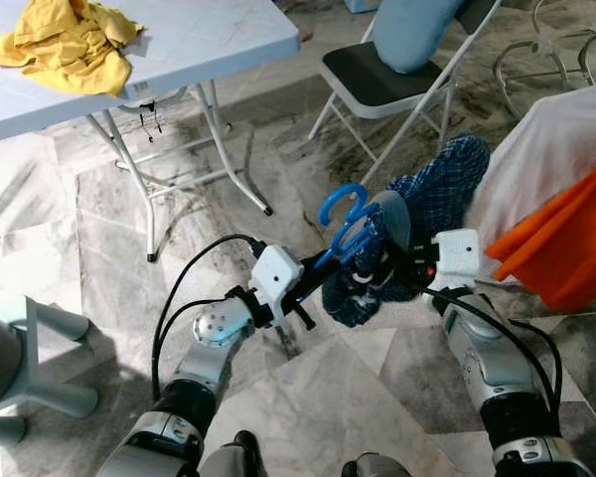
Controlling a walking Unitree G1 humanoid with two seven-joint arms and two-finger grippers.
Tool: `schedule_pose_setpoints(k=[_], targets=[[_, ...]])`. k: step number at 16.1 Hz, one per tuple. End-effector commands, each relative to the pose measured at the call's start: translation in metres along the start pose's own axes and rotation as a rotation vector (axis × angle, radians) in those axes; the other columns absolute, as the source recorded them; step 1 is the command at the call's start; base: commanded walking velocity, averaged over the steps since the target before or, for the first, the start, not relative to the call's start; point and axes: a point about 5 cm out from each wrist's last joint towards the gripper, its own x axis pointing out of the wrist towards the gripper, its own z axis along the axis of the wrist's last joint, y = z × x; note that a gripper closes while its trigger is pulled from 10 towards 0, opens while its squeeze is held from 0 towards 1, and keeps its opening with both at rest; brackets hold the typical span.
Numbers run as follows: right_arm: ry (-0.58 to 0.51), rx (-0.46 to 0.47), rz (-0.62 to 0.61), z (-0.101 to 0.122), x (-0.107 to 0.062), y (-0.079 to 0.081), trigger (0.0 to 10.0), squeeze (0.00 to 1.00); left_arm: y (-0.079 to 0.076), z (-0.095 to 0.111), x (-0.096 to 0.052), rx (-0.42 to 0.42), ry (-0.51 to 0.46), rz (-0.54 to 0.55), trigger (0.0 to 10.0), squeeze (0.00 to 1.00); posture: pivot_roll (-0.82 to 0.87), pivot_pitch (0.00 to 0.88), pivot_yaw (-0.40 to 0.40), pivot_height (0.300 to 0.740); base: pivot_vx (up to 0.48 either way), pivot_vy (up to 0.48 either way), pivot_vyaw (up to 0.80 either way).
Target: Hang hanger
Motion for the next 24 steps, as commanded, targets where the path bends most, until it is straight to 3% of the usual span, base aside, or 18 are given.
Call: schedule_pose_setpoints(k=[1,4,8,13,16,20,24], targets=[[0.008,0.015,-0.009,-0.003,0.001,0.001,0.0,0.0,-0.003,0.001,-0.002,0.0,-0.01,-0.027,0.0,0.0,-0.12,0.2,0.048,0.74,0.0,0.0,0.0],[0.005,0.045,-0.012,-0.004,0.003,0.002,0.0,0.0,-0.013,-0.001,-0.001,-0.012,-0.012,-0.096,0.0,0.0,-0.12,0.199,0.047,0.74,0.0,0.0,0.0],[-0.013,0.051,-0.041,-0.001,0.003,-0.004,0.0,0.0,-0.017,-0.002,-0.002,-0.019,0.0,-0.111,0.0,0.0,-0.12,0.2,0.046,0.74,0.0,0.0,0.0],[-0.048,0.046,-0.073,0.006,-0.002,-0.016,0.0,0.0,-0.006,-0.016,-0.011,0.051,0.123,-0.028,0.0,0.0,-0.12,0.2,0.046,0.74,0.0,0.0,0.0],[-0.064,0.042,-0.085,0.008,-0.006,-0.019,0.0,0.0,-0.002,-0.027,-0.019,0.044,0.184,0.038,0.0,0.0,-0.12,0.199,0.046,0.74,0.0,0.0,0.0],[-0.109,0.058,-0.142,0.02,-0.001,-0.022,0.0,0.0,-0.014,-0.038,-0.028,0.014,0.203,0.018,0.0,0.0,-0.12,0.195,0.048,0.74,0.0,0.0,0.0],[-0.115,0.066,-0.155,0.036,0.018,-0.012,0.0,0.0,-0.035,-0.054,-0.037,0.049,0.306,-0.134,0.0,0.0,-0.11,0.187,0.045,0.74,0.0,0.0,0.0]])
